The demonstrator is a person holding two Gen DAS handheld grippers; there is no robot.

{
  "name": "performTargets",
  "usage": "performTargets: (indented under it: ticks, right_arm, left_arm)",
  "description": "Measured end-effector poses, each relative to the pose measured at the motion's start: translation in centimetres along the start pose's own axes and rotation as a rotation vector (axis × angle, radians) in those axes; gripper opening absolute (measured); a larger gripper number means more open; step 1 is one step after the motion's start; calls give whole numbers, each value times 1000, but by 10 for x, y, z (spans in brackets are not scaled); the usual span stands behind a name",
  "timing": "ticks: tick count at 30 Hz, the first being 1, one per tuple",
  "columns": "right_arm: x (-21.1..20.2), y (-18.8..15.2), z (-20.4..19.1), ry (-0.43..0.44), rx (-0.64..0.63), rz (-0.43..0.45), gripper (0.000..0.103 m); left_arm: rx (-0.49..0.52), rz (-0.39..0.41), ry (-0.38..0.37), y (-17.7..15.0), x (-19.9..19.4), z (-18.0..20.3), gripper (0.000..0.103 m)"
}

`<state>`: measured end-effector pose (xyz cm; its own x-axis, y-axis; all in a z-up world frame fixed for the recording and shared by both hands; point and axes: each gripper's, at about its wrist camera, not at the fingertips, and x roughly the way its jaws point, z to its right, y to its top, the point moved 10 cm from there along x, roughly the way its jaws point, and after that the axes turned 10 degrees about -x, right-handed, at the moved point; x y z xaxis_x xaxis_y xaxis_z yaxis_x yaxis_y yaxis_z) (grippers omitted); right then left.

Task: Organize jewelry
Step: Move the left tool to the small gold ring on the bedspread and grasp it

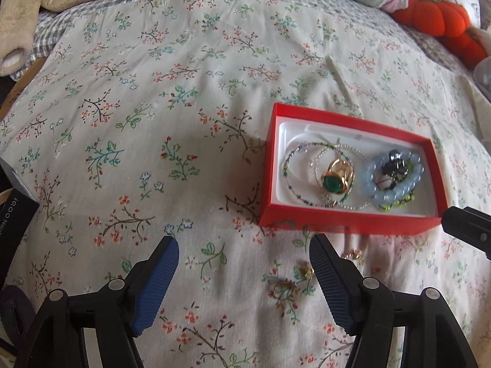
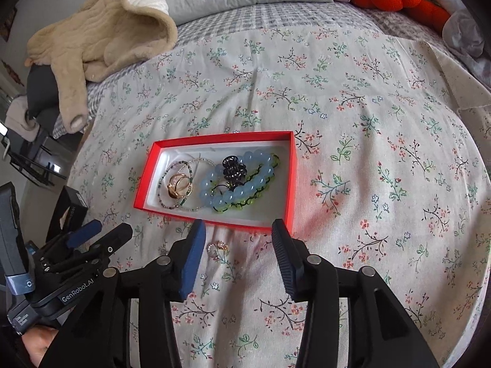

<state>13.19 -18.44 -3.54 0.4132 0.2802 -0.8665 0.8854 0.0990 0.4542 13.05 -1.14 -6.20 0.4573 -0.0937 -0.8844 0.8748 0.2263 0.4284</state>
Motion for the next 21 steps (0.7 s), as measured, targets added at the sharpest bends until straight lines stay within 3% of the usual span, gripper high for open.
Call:
performTargets:
  ticks: [6, 9, 15, 19, 21]
  right_arm:
    - [-4, -12, 7, -11, 28, -26, 61]
    - [2, -23, 17, -16, 90, -42, 69]
    - [25, -53, 30, -25, 143, -130, 69]
    - [32, -65, 40, -136, 81, -138, 69]
    - [35, -71, 37, -148, 29, -138, 69]
  left_arm:
    - [18, -27, 26, -10, 2, -4, 86]
    - [43, -49, 58, -18, 7, -8, 86]
    - [98, -87, 102, -34, 19, -16, 86]
    - [185, -26, 47, -34, 21, -11, 86]
    - [246, 8, 13, -35, 23, -8, 86]
